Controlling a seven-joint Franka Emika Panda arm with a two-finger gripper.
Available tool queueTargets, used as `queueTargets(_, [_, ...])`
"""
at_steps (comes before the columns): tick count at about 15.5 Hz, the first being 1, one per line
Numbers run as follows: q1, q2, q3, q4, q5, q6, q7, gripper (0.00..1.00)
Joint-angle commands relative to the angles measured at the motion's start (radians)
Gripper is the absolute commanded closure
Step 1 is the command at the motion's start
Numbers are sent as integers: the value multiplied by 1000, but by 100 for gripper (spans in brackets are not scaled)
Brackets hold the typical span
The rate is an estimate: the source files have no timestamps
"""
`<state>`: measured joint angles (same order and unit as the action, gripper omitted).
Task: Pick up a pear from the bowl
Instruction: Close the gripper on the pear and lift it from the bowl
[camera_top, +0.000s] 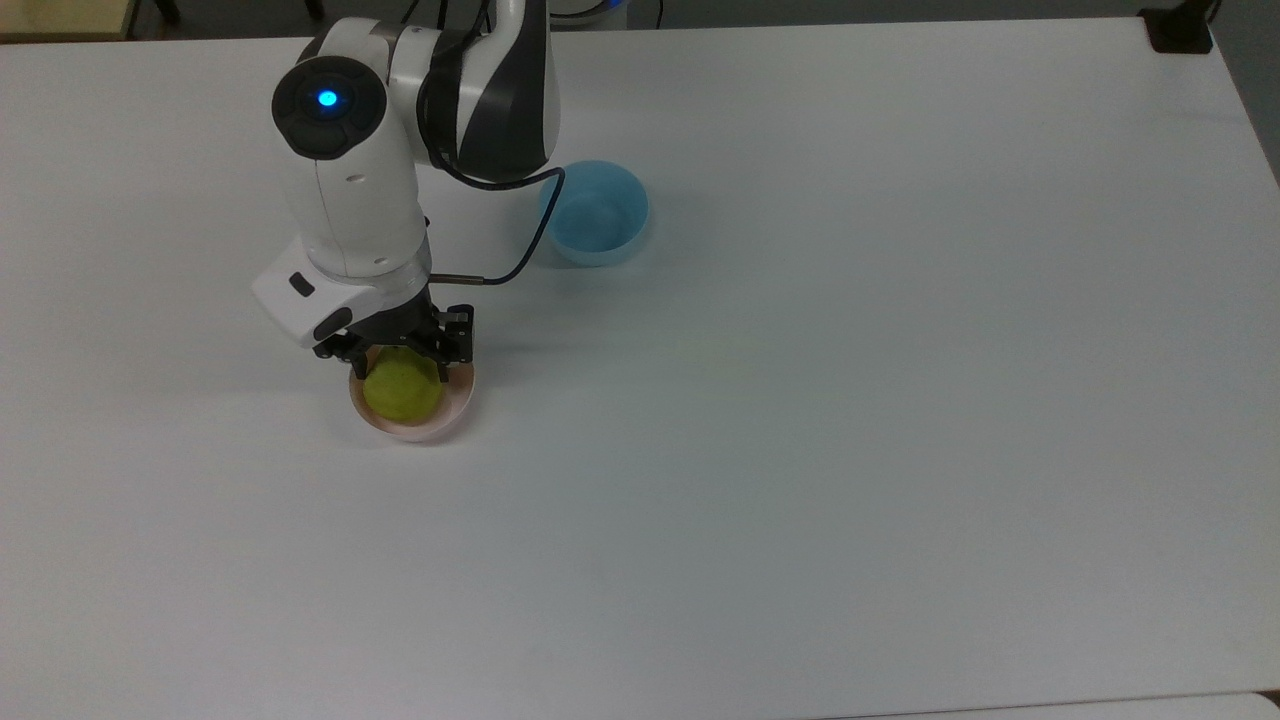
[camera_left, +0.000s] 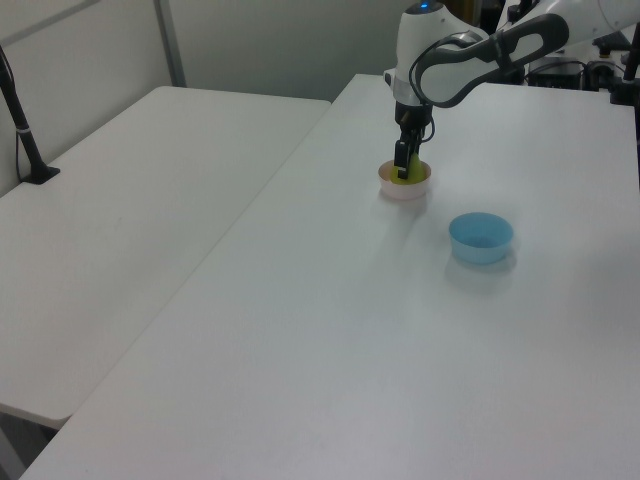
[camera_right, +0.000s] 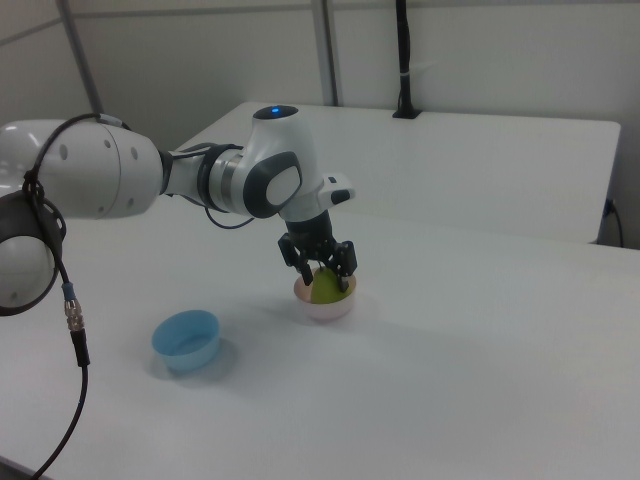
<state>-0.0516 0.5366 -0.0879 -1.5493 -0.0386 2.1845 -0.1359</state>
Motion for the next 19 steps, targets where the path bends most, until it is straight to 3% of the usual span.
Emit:
queueTargets(1, [9, 6, -6, -12, -23, 35, 19, 21])
queueTargets(3, [9, 6, -6, -18, -26, 40, 19, 29])
queueTargets(7, [12, 0, -6, -18, -26, 34, 19, 55])
queueTargets(8, [12, -3, -6, -18, -26, 29, 19, 58])
queueTargets(19, [12, -127, 2, 3, -9, -95, 55, 58])
